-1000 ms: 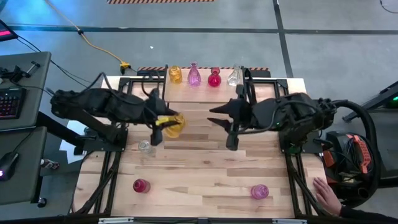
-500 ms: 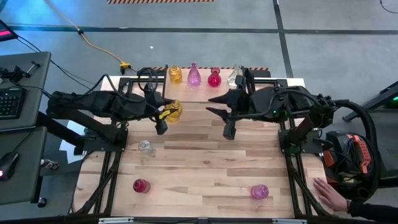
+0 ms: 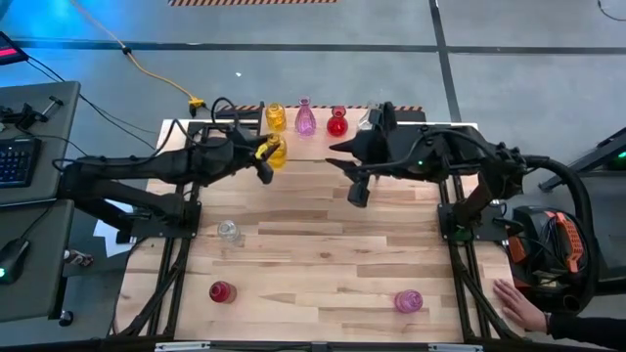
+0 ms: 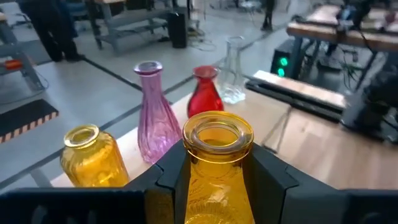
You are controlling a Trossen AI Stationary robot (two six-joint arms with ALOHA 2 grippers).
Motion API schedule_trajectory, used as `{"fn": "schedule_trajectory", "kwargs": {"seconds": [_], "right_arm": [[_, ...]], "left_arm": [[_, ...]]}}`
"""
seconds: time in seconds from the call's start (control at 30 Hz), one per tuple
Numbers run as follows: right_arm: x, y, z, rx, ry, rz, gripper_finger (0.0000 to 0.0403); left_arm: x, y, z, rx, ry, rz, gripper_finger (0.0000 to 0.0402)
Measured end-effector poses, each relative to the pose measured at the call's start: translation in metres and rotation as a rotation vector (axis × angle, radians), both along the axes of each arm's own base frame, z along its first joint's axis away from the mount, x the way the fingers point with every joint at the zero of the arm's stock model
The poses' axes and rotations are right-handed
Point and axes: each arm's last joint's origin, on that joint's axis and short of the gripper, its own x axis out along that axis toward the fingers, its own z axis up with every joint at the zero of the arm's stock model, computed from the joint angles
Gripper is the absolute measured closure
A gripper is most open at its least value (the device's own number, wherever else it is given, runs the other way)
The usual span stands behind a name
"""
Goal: Sort vases onto shelf
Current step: Put the yellow vase on the shelf
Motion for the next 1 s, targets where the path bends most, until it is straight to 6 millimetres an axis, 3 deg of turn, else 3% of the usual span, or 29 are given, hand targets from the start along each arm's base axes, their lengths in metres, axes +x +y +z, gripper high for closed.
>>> {"fn": "schedule_trajectory", "kwargs": {"seconds": [0.37,1.0], "right_arm": [[0.001,-0.010,-0.002,-0.012,0.035,0.010,0.0292],[0.003,-0.019,0.000,0.006,0.002,-0.028,0.0292]], "left_arm": [[-0.002,0.029,-0.030,0.032,-0.018,0.071,0.0294],[-0.007,0.047,-0.041,0.007,0.002,0.064,0.0293]]}}
